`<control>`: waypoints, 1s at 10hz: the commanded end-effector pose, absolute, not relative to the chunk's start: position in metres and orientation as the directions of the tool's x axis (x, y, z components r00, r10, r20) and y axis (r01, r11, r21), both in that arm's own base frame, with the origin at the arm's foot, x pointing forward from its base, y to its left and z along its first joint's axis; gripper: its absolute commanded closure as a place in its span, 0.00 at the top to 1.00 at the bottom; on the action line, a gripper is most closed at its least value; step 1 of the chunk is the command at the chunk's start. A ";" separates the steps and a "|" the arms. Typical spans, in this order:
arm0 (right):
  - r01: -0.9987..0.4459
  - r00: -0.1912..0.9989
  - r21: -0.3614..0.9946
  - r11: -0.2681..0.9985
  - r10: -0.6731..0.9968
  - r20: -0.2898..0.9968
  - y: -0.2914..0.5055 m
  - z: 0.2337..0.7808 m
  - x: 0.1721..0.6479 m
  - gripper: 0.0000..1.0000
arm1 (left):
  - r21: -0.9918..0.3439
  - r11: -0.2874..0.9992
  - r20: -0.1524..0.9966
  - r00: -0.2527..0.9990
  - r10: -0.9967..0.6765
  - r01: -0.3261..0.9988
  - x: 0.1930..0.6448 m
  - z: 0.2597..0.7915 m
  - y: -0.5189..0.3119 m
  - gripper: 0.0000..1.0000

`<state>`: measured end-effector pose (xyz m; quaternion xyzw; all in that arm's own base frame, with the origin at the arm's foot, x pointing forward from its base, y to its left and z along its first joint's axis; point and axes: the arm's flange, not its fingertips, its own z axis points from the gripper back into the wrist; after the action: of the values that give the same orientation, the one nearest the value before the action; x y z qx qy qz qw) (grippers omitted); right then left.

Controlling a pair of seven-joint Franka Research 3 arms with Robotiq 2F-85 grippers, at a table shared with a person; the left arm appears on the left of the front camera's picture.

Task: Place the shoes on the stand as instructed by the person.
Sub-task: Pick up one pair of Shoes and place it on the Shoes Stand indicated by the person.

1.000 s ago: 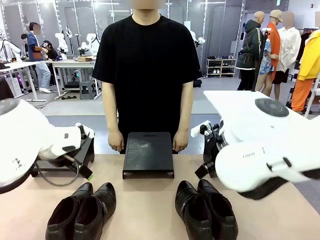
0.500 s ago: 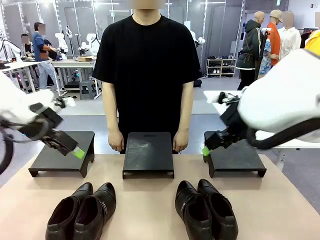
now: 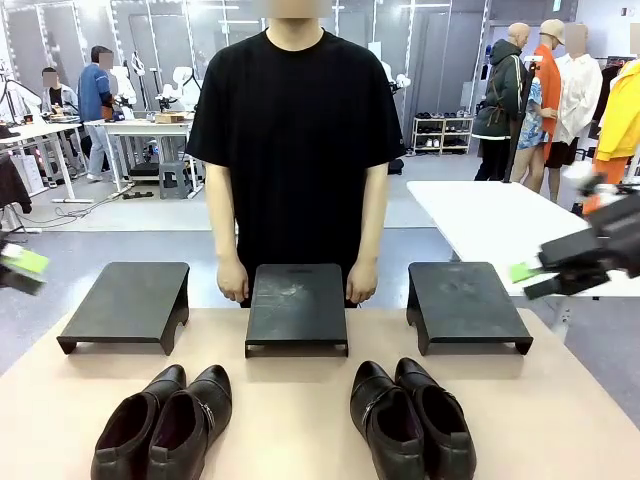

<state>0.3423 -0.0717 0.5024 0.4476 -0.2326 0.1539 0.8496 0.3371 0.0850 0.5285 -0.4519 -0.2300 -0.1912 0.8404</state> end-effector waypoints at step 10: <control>-0.177 0.790 0.872 0.457 -0.462 0.403 -0.268 0.439 0.211 1.00 | -0.834 0.478 0.511 0.714 0.479 0.276 0.193 0.474 0.268 1.00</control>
<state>0.2035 -0.2719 0.4411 0.5053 -0.3159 -0.1012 0.7967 0.1846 0.2816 0.4690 -0.5127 -0.3573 0.0800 0.7766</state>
